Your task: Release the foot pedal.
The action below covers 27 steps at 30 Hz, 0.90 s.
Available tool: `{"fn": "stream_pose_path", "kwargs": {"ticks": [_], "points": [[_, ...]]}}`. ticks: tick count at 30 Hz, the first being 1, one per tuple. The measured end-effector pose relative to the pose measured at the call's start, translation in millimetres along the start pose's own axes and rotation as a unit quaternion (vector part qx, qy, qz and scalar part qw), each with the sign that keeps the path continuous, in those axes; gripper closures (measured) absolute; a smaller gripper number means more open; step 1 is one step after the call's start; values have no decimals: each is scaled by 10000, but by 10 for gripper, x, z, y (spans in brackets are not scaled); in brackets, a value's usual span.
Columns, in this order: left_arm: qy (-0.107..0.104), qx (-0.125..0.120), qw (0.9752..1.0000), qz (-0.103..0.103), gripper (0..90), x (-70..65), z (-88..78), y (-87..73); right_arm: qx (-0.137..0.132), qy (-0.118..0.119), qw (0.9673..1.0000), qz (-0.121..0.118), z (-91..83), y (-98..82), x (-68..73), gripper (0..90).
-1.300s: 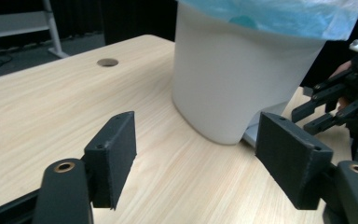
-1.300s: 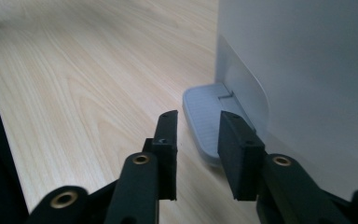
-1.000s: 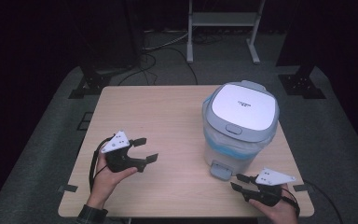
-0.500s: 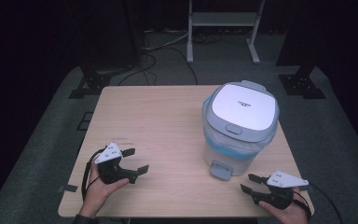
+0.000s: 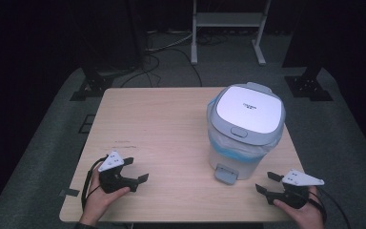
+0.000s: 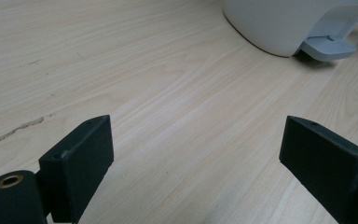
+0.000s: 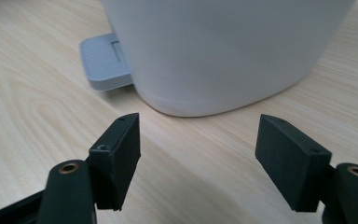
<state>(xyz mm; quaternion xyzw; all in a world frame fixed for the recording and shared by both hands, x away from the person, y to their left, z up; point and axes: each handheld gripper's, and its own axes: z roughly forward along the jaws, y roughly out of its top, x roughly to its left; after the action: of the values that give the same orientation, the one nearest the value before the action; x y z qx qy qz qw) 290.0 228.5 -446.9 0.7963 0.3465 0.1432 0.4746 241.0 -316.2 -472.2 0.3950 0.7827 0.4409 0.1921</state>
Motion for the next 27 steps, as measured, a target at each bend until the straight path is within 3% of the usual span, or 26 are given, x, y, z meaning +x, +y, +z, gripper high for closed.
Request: {"fn": "stream_pose_path", "kwargs": {"ticks": [9, 11, 18, 27], "points": [[208, 326, 9992, 108, 88, 25, 30, -83, 105, -126, 9999, 34, 22, 3, -118, 273], [294, 549, 9979, 175, 89, 27, 63, -124, 169, -167, 9997, -9, 54, 4, -143, 270], [345, 896, 9950, 259, 88, 31, 125, -194, 320, -246, 9992, -2, 100, -11, -184, 266], [386, 1190, 9916, 343, 80, 50, 194, -272, 511, -278, 9983, 42, 142, -44, -234, 258]]}}
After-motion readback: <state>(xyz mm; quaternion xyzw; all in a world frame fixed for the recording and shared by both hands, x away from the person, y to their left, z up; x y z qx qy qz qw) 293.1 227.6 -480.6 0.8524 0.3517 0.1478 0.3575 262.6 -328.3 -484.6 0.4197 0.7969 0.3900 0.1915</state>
